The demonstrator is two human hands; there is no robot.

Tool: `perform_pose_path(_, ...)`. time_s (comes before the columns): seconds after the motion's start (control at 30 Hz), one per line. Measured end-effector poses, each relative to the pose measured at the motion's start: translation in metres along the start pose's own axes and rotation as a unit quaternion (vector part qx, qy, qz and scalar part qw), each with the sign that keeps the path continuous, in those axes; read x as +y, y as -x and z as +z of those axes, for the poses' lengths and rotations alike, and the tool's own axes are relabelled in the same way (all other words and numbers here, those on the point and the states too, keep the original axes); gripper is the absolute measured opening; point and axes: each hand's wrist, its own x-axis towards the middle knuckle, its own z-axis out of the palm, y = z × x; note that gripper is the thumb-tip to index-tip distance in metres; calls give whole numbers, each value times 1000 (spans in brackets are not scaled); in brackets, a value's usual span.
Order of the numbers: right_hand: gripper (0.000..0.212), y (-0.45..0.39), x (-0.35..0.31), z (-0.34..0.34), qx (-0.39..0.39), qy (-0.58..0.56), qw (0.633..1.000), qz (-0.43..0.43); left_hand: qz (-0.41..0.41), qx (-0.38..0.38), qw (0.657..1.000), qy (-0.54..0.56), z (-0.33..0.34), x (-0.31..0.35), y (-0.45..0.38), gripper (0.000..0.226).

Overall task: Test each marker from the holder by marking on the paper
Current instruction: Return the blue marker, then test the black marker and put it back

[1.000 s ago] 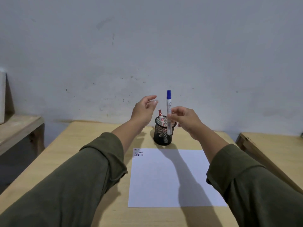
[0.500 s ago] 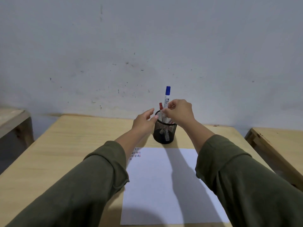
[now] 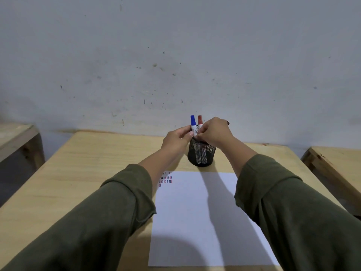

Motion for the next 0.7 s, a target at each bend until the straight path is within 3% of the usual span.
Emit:
perform_pose_path(0.13, 21, 1, 1, 0, 16, -27, 999, 7, -11, 5, 1000, 19, 1, 1, 1, 33)
perform_pose_path(0.27, 12, 7, 6, -1, 120, -123, 985, -22, -23, 9, 999, 24, 1, 2, 1, 37)
perform_pose_path(0.37, 28, 13, 15, -3, 231, -84, 968, -54, -30, 17, 999, 34, 3, 3, 1, 36)
perform_pose_path(0.43, 46, 17, 25, -2, 282, -55, 958, -18, -34, 20, 999, 37, 5, 4, 2, 36)
perform_pose_path(0.57, 67, 18, 45, 4, 263, -79, 958, 82, -34, 25, 998, 36, 5, 5, 3, 37)
perform_pose_path(0.7, 50, 17, 50, 7, 235, -128, 959, 91, -36, 24, 999, 32, 4, 6, 4, 37)
